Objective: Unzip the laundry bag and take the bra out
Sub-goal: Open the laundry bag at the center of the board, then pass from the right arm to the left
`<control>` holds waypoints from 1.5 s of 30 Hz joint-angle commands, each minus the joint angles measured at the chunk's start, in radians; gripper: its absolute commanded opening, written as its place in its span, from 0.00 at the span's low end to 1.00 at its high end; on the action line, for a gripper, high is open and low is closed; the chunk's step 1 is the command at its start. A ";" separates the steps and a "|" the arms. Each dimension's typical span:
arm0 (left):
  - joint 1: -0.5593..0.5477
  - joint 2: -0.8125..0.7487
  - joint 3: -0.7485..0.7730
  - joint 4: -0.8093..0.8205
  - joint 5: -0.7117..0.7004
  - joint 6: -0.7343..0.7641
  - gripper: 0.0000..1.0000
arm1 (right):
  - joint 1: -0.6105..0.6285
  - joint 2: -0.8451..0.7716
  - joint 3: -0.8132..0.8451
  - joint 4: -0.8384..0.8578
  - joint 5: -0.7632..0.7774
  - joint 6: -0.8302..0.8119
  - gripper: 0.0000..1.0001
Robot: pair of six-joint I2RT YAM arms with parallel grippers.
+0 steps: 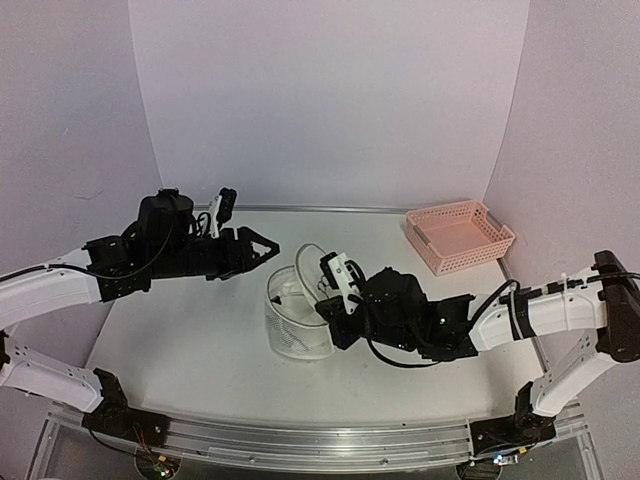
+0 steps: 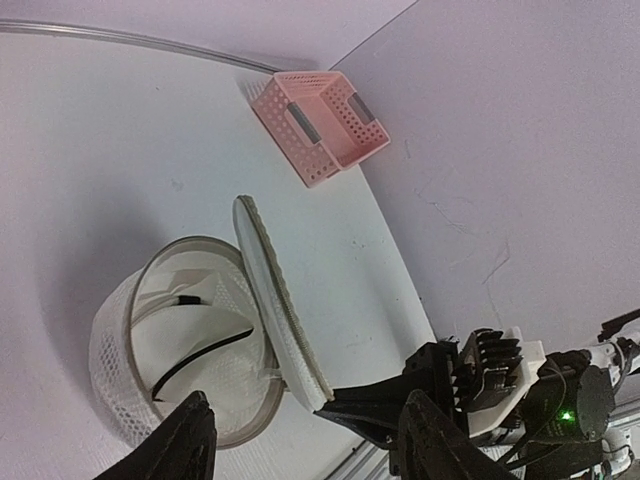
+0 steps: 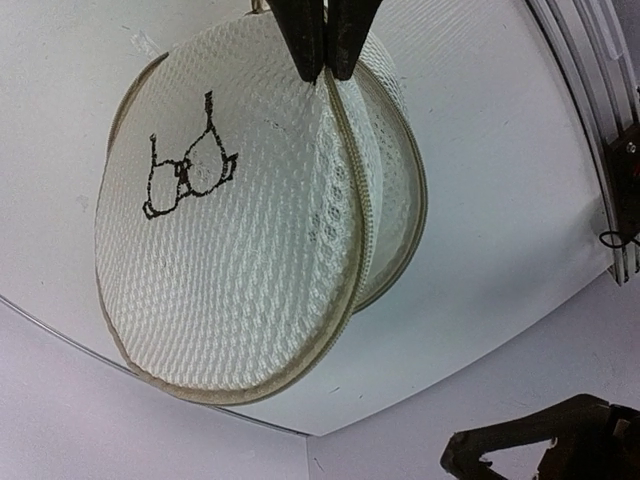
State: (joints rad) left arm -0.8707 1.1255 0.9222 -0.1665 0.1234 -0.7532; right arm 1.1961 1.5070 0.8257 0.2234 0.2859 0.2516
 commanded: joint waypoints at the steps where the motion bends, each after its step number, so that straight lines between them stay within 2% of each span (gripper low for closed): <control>1: -0.001 0.039 0.075 0.076 0.076 0.021 0.63 | 0.005 -0.055 -0.038 0.214 -0.017 0.027 0.00; 4: -0.001 0.084 0.114 0.081 0.128 0.026 0.63 | 0.007 -0.058 -0.080 0.303 -0.037 0.025 0.00; 9: -0.001 0.164 0.178 0.067 0.164 0.046 0.63 | 0.009 -0.056 -0.083 0.332 -0.067 -0.020 0.00; 19: -0.001 0.339 0.365 -0.098 0.151 0.132 0.61 | 0.028 -0.031 -0.076 0.353 -0.116 -0.112 0.00; 23: -0.001 0.372 0.411 -0.138 0.149 0.157 0.45 | 0.035 -0.017 -0.076 0.378 -0.105 -0.134 0.00; 30: -0.001 0.357 0.456 -0.243 0.047 0.223 0.01 | 0.034 0.037 -0.022 0.384 -0.108 -0.170 0.00; 34: -0.001 0.343 0.473 -0.303 -0.018 0.255 0.00 | 0.034 0.099 0.040 0.388 -0.105 -0.184 0.00; 35: -0.001 0.338 0.479 -0.320 -0.036 0.262 0.00 | 0.034 0.114 0.059 0.385 -0.103 -0.184 0.03; 40: -0.001 0.297 0.513 -0.404 -0.158 0.300 0.00 | 0.034 0.141 0.127 0.336 -0.118 -0.177 0.33; 45: -0.003 0.256 0.531 -0.439 -0.183 0.331 0.00 | 0.035 0.105 0.141 0.249 -0.136 -0.151 0.46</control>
State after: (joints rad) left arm -0.8715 1.4582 1.3895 -0.5678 0.0113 -0.4740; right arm 1.2247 1.6539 0.9218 0.5217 0.1680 0.0860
